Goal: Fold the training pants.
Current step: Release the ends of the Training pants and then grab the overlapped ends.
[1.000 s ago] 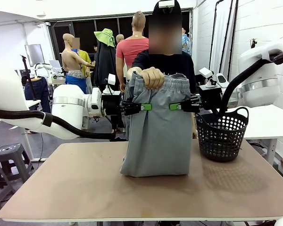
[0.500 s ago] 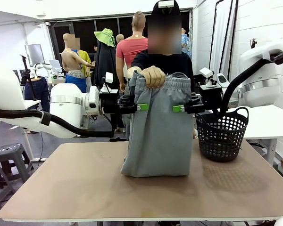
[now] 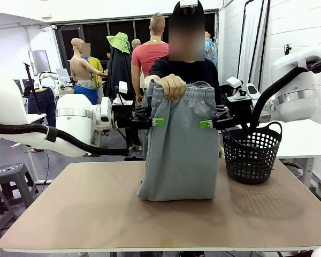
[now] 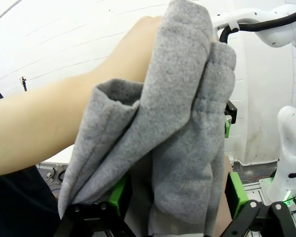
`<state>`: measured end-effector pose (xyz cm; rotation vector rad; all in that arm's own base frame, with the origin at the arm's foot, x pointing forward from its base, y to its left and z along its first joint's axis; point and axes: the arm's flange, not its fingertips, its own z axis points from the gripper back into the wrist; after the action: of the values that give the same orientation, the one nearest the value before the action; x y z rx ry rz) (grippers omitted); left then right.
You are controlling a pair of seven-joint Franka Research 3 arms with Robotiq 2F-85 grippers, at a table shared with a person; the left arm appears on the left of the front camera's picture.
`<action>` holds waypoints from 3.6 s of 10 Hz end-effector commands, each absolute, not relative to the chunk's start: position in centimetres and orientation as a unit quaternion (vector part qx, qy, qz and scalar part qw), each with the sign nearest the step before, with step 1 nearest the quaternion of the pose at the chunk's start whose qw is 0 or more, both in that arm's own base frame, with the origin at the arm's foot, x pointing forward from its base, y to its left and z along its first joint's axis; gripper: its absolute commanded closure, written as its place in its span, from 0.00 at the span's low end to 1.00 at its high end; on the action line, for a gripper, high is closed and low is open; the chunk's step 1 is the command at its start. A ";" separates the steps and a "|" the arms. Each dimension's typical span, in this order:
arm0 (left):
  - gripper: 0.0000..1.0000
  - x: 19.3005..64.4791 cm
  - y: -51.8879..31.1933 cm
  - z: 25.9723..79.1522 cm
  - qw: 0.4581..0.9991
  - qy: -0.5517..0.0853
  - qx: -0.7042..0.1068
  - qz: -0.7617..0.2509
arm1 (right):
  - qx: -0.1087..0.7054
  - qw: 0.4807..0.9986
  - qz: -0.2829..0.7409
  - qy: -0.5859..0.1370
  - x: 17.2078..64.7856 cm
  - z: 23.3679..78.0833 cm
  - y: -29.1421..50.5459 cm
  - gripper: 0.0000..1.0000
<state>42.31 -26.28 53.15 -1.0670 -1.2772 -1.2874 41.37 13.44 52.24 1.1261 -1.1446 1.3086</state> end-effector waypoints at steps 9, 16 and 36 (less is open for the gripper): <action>0.00 40.5 -23.7 53.4 0.520 -0.570 -0.385 -0.506 | 0.418 0.554 0.505 -0.514 40.8 53.2 10.1 0.00; 0.00 40.0 -23.6 53.1 0.542 -0.609 -0.327 -0.478 | 0.400 0.564 0.478 -0.542 40.1 53.4 8.1 0.00; 0.00 39.8 -24.3 53.8 0.440 -0.573 -0.439 -0.535 | 0.537 0.497 0.486 -0.478 41.8 53.4 8.5 0.00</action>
<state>39.17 -24.35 53.24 -1.0564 -1.4600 -1.3057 41.28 8.35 52.77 1.2898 -1.1849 1.1578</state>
